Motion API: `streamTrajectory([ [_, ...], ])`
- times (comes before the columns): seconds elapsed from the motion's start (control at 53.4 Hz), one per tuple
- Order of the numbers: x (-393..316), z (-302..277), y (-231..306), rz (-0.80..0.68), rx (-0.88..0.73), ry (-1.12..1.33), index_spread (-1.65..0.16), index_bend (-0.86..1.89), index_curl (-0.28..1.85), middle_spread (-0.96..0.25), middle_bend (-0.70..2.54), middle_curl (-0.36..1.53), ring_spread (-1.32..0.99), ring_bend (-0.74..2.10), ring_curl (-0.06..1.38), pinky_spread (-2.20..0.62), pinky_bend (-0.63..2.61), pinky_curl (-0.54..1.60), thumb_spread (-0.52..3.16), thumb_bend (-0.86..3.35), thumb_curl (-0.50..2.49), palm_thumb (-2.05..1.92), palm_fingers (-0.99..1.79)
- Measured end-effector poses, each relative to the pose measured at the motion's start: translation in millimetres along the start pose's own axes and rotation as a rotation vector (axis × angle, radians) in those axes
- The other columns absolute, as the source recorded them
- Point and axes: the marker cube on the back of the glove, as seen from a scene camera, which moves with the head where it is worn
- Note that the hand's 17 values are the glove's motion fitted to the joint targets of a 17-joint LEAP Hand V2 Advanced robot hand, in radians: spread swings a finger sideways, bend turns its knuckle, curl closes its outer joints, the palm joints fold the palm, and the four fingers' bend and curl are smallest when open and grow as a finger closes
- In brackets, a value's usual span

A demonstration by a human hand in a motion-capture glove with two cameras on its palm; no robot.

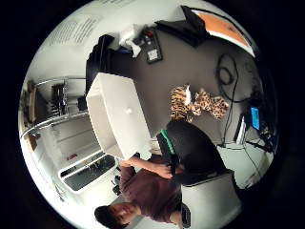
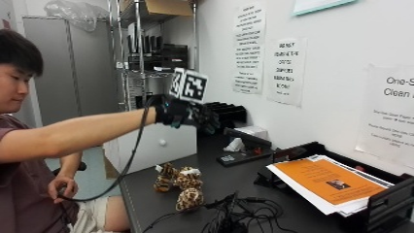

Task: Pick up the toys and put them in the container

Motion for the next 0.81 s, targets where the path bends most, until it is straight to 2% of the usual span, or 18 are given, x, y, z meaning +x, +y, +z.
streamTrajectory([
  [0.187, 4, 152, -43, 0.072, -0.140, -0.066, -0.24, 0.06, 0.13, 0.01, 0.13, 0.22, 0.05, 0.23, 0.44, 0.07, 0.93, 0.34, 1.29, -0.01, 0.36, 0.08, -0.26],
  [0.3, -1, 211, -56, 0.103, -0.184, -0.101, -0.23, 0.06, 0.13, 0.01, 0.13, 0.22, 0.04, 0.26, 0.44, 0.06, 0.91, 0.33, 1.29, -0.01, 0.35, 0.09, -0.25],
  [0.356, 0, 232, -60, 0.099, -0.155, -0.064, -0.22, 0.07, 0.13, 0.00, 0.13, 0.22, 0.03, 0.29, 0.45, 0.05, 0.89, 0.33, 1.29, -0.01, 0.35, 0.10, -0.21],
  [0.412, 4, 241, -62, 0.094, -0.068, -0.018, -0.23, 0.14, 0.14, -0.01, 0.16, 0.22, -0.01, 0.39, 0.47, 0.03, 0.81, 0.31, 1.29, -0.01, 0.35, 0.11, -0.07],
  [0.468, 8, 242, -63, 0.092, 0.013, -0.021, -0.23, 0.22, 0.17, -0.06, 0.29, 0.26, -0.10, 0.53, 0.50, -0.01, 0.67, 0.27, 1.28, -0.01, 0.35, 0.12, 0.22],
  [0.487, 9, 242, -63, 0.091, 0.028, -0.030, -0.24, 0.22, 0.18, -0.09, 0.36, 0.29, -0.14, 0.58, 0.50, -0.03, 0.66, 0.26, 1.28, -0.01, 0.35, 0.13, 0.40],
  [0.543, 10, 242, -65, 0.082, 0.040, -0.068, -0.25, 0.25, 0.19, -0.13, 0.46, 0.32, -0.21, 0.67, 0.50, -0.13, 0.65, 0.24, 1.31, 0.02, 0.35, 0.18, 0.71],
  [0.618, 7, 241, -68, 0.076, 0.020, -0.103, -0.26, 0.37, 0.24, -0.19, 0.64, 0.39, -0.28, 0.73, 0.53, -0.23, 0.61, 0.25, 1.37, 0.06, 0.36, 0.25, 0.98],
  [0.711, 3, 236, -72, 0.065, -0.028, -0.124, -0.27, 0.52, 0.32, -0.23, 0.78, 0.47, -0.35, 0.84, 0.61, -0.30, 0.64, 0.30, 1.41, 0.11, 0.39, 0.36, 1.16],
  [0.805, -2, 221, -75, 0.065, -0.039, -0.149, -0.28, 0.64, 0.40, -0.27, 0.87, 0.54, -0.39, 0.91, 0.66, -0.34, 0.75, 0.36, 1.33, 0.17, 0.47, 0.52, 1.13],
])
